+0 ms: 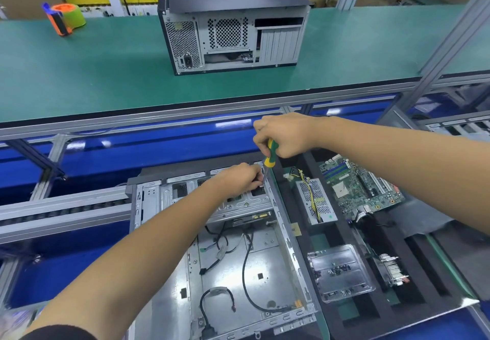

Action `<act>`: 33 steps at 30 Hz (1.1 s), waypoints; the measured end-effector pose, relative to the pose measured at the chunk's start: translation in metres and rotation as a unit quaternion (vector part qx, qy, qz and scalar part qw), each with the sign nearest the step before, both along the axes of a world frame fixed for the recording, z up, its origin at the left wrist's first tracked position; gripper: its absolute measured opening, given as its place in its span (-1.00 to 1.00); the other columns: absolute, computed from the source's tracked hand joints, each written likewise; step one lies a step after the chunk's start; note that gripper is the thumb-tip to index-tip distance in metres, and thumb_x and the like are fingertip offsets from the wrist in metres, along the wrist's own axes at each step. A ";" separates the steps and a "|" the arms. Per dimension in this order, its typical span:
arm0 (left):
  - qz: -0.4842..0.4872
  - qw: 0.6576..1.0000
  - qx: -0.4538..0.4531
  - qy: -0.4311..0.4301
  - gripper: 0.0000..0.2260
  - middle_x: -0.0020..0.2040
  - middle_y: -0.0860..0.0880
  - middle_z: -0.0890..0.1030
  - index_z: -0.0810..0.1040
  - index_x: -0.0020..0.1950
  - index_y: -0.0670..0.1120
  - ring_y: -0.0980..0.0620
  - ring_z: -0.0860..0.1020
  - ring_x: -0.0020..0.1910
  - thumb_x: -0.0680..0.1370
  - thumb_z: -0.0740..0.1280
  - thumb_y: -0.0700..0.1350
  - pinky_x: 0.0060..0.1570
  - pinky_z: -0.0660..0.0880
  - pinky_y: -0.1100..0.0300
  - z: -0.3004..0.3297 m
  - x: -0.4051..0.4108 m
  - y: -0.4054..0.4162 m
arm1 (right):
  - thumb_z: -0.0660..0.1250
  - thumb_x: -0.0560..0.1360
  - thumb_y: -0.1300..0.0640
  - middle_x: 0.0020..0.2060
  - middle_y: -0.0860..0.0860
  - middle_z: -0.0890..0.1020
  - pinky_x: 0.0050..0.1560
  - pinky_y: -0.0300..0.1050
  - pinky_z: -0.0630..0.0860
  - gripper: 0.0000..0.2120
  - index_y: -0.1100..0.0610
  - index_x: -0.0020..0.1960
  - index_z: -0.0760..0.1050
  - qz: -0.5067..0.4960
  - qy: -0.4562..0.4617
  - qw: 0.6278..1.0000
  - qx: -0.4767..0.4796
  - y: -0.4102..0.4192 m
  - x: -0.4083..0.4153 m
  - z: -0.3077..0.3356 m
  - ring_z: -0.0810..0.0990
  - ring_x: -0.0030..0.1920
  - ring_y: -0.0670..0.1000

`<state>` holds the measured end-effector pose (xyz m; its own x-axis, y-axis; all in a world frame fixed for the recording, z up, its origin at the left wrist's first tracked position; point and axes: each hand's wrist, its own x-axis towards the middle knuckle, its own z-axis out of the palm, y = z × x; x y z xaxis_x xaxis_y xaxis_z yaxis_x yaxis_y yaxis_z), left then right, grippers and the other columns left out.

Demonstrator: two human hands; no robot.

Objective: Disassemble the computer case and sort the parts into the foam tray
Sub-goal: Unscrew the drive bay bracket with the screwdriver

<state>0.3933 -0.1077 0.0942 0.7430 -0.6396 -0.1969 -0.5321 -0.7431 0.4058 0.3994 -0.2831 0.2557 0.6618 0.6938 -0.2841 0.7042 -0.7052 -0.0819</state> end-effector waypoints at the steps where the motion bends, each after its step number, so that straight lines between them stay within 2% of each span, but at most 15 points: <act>1: -0.004 1.000 0.019 -0.011 -0.89 -0.05 -0.05 0.60 0.50 0.09 -0.09 -0.11 0.56 -0.06 0.65 0.30 -0.06 -0.08 0.49 0.02 0.003 0.000 -0.002 | 0.30 0.33 0.31 -0.14 -0.16 0.39 -0.35 -0.14 0.25 -0.69 -0.09 -0.14 0.57 -0.004 0.003 1.000 0.003 -0.001 0.000 0.001 0.48 -0.02 -0.06; 6: -0.024 0.991 0.091 -0.090 -0.81 -0.10 -0.22 0.62 0.39 0.17 -0.24 -0.21 0.59 -0.23 0.65 0.22 -0.13 -0.29 0.47 -0.03 -0.001 -0.009 -0.011 | 0.31 0.34 0.30 -0.14 -0.16 0.41 -0.35 -0.17 0.18 -0.71 -0.08 -0.13 0.59 -0.017 0.007 1.000 0.015 -0.003 -0.002 0.001 0.48 -0.05 -0.08; 11: 0.024 0.984 0.120 -0.128 -0.70 -0.22 -0.14 0.63 0.26 0.36 -0.26 -0.12 0.40 -0.45 0.64 0.17 -0.23 -0.48 0.22 0.05 -0.015 -0.020 -0.017 | 0.32 0.36 0.27 -0.14 -0.16 0.41 -0.33 -0.15 0.23 -0.74 -0.08 -0.12 0.59 -0.028 0.014 0.999 0.022 -0.006 -0.005 0.001 0.50 -0.03 -0.06; 13: 0.041 0.983 0.120 -0.132 -0.68 -0.26 -0.13 0.60 0.26 0.36 -0.26 -0.06 0.30 -0.51 0.61 0.16 -0.26 -0.50 0.11 0.08 -0.014 -0.022 -0.019 | 0.32 0.36 0.27 -0.15 -0.17 0.42 -0.32 -0.14 0.29 -0.74 -0.08 -0.12 0.59 -0.031 0.015 0.999 0.024 -0.006 -0.006 0.001 0.50 -0.01 -0.06; 17: 0.062 0.983 0.124 -0.118 -0.57 -0.36 -0.03 0.42 0.20 0.45 -0.30 -0.02 0.28 -0.51 0.58 0.17 -0.30 -0.51 0.09 0.10 -0.009 -0.027 -0.020 | 0.33 0.37 0.26 -0.14 -0.17 0.42 -0.31 -0.14 0.27 -0.75 -0.08 -0.11 0.59 -0.036 0.017 0.999 0.026 -0.006 -0.007 0.000 0.50 -0.01 -0.06; 19: 0.071 0.984 0.113 -0.117 -0.51 -0.36 -0.02 0.40 0.16 0.48 -0.33 -0.02 0.29 -0.50 0.56 0.18 -0.32 -0.51 0.09 0.10 -0.009 -0.030 -0.019 | 0.33 0.38 0.26 -0.14 -0.17 0.41 -0.32 -0.15 0.23 -0.75 -0.08 -0.11 0.58 -0.039 0.017 0.999 0.026 -0.008 -0.007 -0.001 0.50 -0.01 -0.06; 23: 0.065 0.981 0.117 -0.140 -0.74 -0.22 -0.09 0.59 0.30 0.26 -0.24 -0.12 0.47 -0.38 0.58 0.17 -0.27 -0.46 0.18 0.10 -0.012 -0.030 -0.022 | 0.33 0.38 0.27 -0.12 -0.16 0.43 -0.31 -0.16 0.23 -0.75 -0.07 -0.11 0.58 -0.043 0.024 0.998 0.032 -0.009 -0.006 -0.002 0.50 -0.01 -0.06; 25: 0.096 0.983 0.106 -0.116 -0.86 -0.23 -0.06 0.54 0.27 0.13 -0.17 -0.16 0.47 -0.32 0.60 0.17 -0.21 -0.39 0.26 0.07 -0.010 -0.028 -0.027 | 0.34 0.39 0.27 -0.11 -0.14 0.44 -0.30 -0.14 0.27 -0.76 -0.06 -0.10 0.58 -0.049 0.032 0.998 0.038 -0.009 -0.005 -0.002 0.52 -0.04 -0.04; 28: 0.117 0.988 0.072 -0.069 -0.83 -0.31 -0.01 0.38 0.21 0.02 -0.13 -0.17 0.45 -0.30 0.61 0.22 -0.15 -0.31 0.33 0.03 -0.006 -0.030 -0.029 | 0.33 0.40 0.28 -0.10 -0.13 0.44 -0.31 -0.15 0.28 -0.76 -0.05 -0.11 0.58 -0.053 0.037 0.997 0.046 -0.010 -0.004 -0.001 0.52 -0.06 -0.06; 33: 0.171 0.984 -0.001 0.039 -0.85 -0.29 -0.10 0.45 0.26 0.03 -0.19 -0.06 0.37 -0.42 0.64 0.20 -0.16 -0.43 0.21 0.05 0.001 -0.029 -0.016 | 0.35 0.41 0.29 -0.10 -0.14 0.44 -0.28 -0.17 0.27 -0.78 -0.03 -0.11 0.58 -0.070 0.048 0.995 0.060 -0.012 -0.004 0.003 0.48 -0.10 -0.17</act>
